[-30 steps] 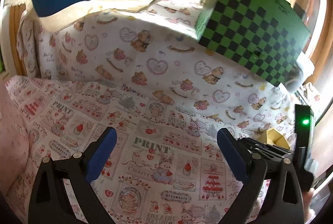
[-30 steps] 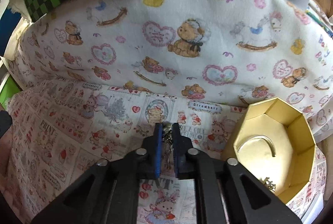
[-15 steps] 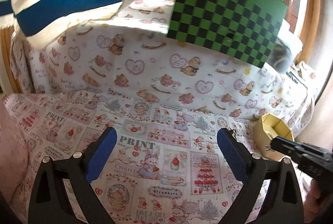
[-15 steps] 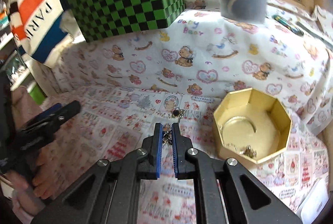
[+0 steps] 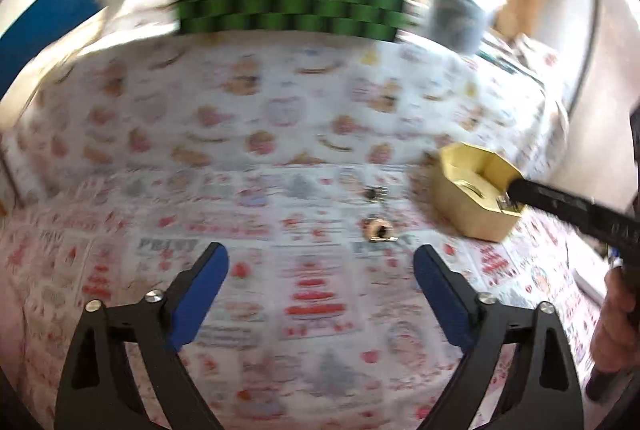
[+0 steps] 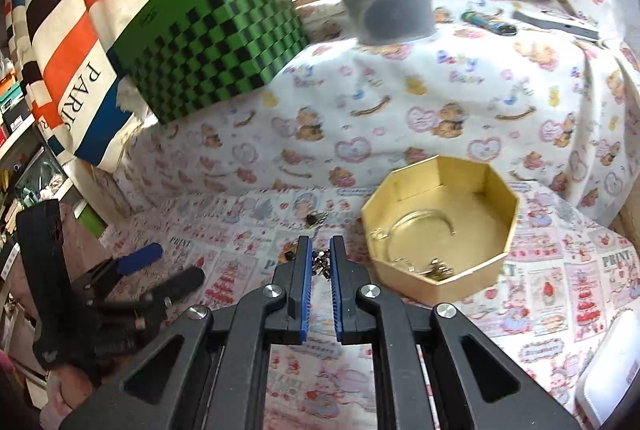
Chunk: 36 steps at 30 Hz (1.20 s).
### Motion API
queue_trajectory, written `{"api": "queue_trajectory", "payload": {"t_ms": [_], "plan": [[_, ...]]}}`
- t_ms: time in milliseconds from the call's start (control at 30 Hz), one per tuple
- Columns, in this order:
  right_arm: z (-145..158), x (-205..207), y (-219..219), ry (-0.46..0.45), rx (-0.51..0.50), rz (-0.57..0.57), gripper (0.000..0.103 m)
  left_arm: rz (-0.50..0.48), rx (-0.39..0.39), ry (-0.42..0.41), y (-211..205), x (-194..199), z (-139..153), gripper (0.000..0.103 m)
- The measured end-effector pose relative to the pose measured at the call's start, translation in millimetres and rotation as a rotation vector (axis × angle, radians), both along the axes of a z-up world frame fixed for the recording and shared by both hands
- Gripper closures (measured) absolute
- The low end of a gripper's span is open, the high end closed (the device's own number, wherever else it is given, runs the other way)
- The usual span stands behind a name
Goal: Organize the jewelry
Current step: 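Lift the chain with the right tool while the left tool grasps the wooden-charm keyring, then carry the keyring over the gold box with the left tool while the right tool carries the chain there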
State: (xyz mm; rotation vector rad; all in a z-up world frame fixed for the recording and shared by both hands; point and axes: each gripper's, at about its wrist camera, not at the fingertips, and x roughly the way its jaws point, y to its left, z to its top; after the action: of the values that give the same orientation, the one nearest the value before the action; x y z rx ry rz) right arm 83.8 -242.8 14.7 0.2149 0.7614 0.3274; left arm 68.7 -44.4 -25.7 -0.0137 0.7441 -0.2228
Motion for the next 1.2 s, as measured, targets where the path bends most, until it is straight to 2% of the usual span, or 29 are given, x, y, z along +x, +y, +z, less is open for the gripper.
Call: {"api": "queue_trajectory", "payload": {"t_ms": [33,100,233,300,400,500,567,700,1033,1100,1200], "plan": [[1.9,-1.1,-5.0,-0.01,0.004,-0.011,0.094,-0.019,0.029,-0.001,-9.5,2.6,0.5,0.022],[3.8,-1.9,-13.8,-0.013,0.026,-0.021,0.094,-0.043,0.072,0.005,-26.3,8.7,0.5,0.036],[7.5,-2.4,-25.2,-0.025,0.033,-0.045,0.094,-0.054,0.04,0.022,-43.2,25.3,4.2,0.052],[9.2,-2.6,-30.4,-0.033,0.037,-0.059,0.094,-0.042,0.014,0.057,-45.1,37.9,4.2,0.068],[11.6,-2.7,-38.8,-0.044,0.048,-0.089,0.094,-0.031,-0.005,0.109,-49.2,53.1,0.3,0.076],[11.3,-1.2,-44.5,-0.044,0.052,-0.107,0.094,-0.023,0.008,0.15,-52.7,60.9,-6.8,0.078],[11.3,-1.6,-46.0,-0.048,0.038,-0.12,0.094,-0.054,0.001,0.17,-58.1,61.8,-13.0,0.082],[13.0,-2.2,-51.3,-0.051,0.057,-0.125,0.094,-0.005,0.098,0.135,-68.8,60.0,-19.4,0.085],[15.1,-5.9,-58.1,-0.055,0.064,-0.139,0.094,-0.001,0.106,0.196,-75.5,68.2,-38.2,0.086],[15.3,-6.4,-58.3,-0.058,0.064,-0.14,0.094,0.017,0.095,0.205,-71.9,70.6,-42.4,0.092],[14.9,-6.1,-58.5,-0.056,0.062,-0.142,0.094,0.016,0.068,0.206,-69.7,72.1,-44.4,0.093]]}}
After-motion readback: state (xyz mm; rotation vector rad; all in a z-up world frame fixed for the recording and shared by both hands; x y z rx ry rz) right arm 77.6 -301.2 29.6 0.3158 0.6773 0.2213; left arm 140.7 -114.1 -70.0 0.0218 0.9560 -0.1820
